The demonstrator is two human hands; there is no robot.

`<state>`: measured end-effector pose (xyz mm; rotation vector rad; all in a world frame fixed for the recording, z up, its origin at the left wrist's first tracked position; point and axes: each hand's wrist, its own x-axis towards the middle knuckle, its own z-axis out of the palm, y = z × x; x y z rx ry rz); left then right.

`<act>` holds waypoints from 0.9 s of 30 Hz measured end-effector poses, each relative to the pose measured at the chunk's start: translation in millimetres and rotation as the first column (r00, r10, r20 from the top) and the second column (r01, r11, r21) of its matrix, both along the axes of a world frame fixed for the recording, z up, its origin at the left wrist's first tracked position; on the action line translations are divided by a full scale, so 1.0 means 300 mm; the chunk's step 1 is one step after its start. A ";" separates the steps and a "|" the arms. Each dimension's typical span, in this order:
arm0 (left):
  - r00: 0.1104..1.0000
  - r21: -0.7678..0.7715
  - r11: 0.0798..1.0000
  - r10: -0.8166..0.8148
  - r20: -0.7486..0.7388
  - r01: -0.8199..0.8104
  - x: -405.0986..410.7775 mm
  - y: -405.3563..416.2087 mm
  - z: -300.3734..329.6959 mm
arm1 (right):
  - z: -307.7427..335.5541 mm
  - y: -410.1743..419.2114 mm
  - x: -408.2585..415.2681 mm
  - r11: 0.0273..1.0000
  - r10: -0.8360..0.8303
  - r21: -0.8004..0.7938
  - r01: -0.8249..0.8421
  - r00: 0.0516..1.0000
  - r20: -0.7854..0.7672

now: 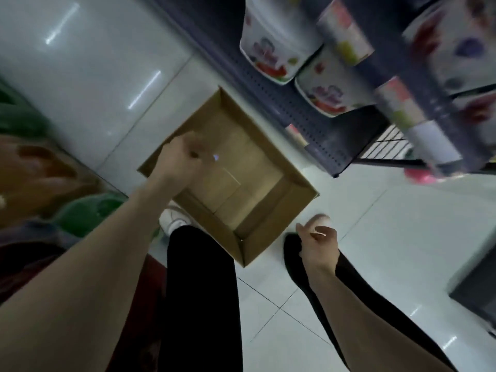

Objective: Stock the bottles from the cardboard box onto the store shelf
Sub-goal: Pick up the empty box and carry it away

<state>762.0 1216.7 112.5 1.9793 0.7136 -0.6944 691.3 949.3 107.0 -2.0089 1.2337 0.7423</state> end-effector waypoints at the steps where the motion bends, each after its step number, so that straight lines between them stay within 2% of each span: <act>1: 1.000 0.015 1.000 -0.013 -0.012 0.013 0.003 0.013 -0.054 | -0.059 -0.003 -0.014 1.000 -0.009 -0.002 0.009 0.999 -0.036; 5: 1.000 0.147 0.989 0.032 -0.001 -0.031 0.011 0.065 -0.249 | -0.254 -0.001 -0.063 1.000 -0.019 0.010 0.020 0.992 -0.128; 9: 0.995 0.326 0.945 -0.033 0.094 0.001 0.025 0.100 -0.396 | -0.421 -0.002 -0.113 0.989 -0.112 0.066 0.130 0.968 -0.225; 12: 0.995 0.402 0.913 -0.094 0.045 0.068 0.028 0.141 -0.495 | -0.516 -0.014 -0.127 0.963 -0.209 0.116 0.245 0.943 -0.258; 14: 0.999 0.389 0.920 -0.042 -0.004 0.040 0.031 0.161 -0.529 | -0.562 -0.029 -0.124 0.952 -0.224 0.147 0.267 0.941 -0.255; 16: 0.999 0.353 0.935 0.024 -0.038 -0.009 0.033 0.173 -0.552 | -0.597 -0.045 -0.115 0.960 -0.195 0.149 0.238 0.947 -0.255; 20: 0.989 0.418 0.898 -0.097 -0.109 0.134 0.039 0.182 -0.556 | -0.609 -0.066 -0.112 0.978 -0.092 0.159 0.134 0.964 -0.248; 24: 0.985 0.468 0.868 -0.122 -0.125 0.167 0.017 0.174 -0.494 | -0.555 -0.102 -0.095 0.986 -0.031 0.153 0.067 0.974 -0.225; 27: 0.988 0.444 0.886 -0.085 -0.128 0.133 -0.022 0.163 -0.396 | -0.474 -0.144 -0.063 0.989 0.030 0.150 0.004 0.973 -0.227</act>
